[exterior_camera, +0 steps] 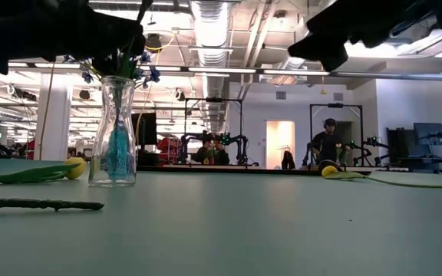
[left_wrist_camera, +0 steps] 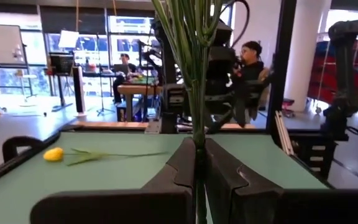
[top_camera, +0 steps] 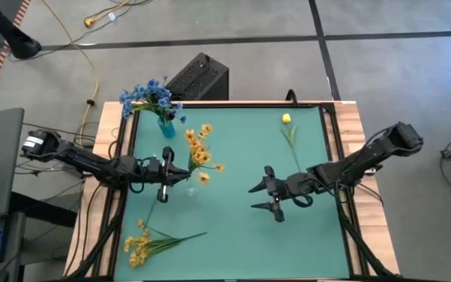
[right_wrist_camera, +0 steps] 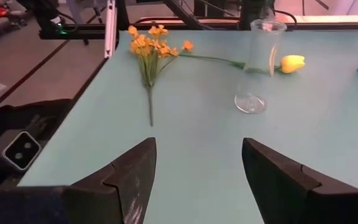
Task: Sort flowers into vase by color
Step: Put the top yellow flowers into the transparent vase
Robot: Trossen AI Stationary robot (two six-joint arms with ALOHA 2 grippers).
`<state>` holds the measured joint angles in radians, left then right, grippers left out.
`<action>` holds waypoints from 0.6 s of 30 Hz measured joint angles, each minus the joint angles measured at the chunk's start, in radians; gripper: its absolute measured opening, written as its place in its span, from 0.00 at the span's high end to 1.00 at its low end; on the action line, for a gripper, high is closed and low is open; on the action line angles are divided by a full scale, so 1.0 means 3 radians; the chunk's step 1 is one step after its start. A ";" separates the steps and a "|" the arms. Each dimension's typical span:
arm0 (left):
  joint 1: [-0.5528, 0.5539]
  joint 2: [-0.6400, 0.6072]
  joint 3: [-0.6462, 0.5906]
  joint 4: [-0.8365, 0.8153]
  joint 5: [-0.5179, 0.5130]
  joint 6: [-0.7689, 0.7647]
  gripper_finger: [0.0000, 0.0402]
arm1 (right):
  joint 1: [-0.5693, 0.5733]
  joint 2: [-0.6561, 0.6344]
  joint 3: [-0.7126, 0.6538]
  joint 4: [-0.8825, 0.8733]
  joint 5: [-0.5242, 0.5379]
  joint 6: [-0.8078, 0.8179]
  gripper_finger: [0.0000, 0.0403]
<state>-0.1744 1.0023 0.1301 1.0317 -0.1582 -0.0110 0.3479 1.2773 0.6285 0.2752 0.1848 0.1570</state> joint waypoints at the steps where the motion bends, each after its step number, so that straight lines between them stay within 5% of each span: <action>1: -0.0014 0.0000 -0.0016 -0.0003 -0.0002 -0.0001 1.00 | -0.0017 0.0009 0.0000 0.0000 -0.0001 0.0000 0.34; 18: -0.0118 0.0001 -0.0214 0.0040 -0.0211 0.0051 1.00 | -0.0077 0.0016 0.0002 -0.0004 -0.0013 0.0004 0.34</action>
<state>-0.2096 1.0026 0.0658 1.0437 -0.2214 0.0043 0.3248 1.2819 0.6291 0.2739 0.1809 0.1581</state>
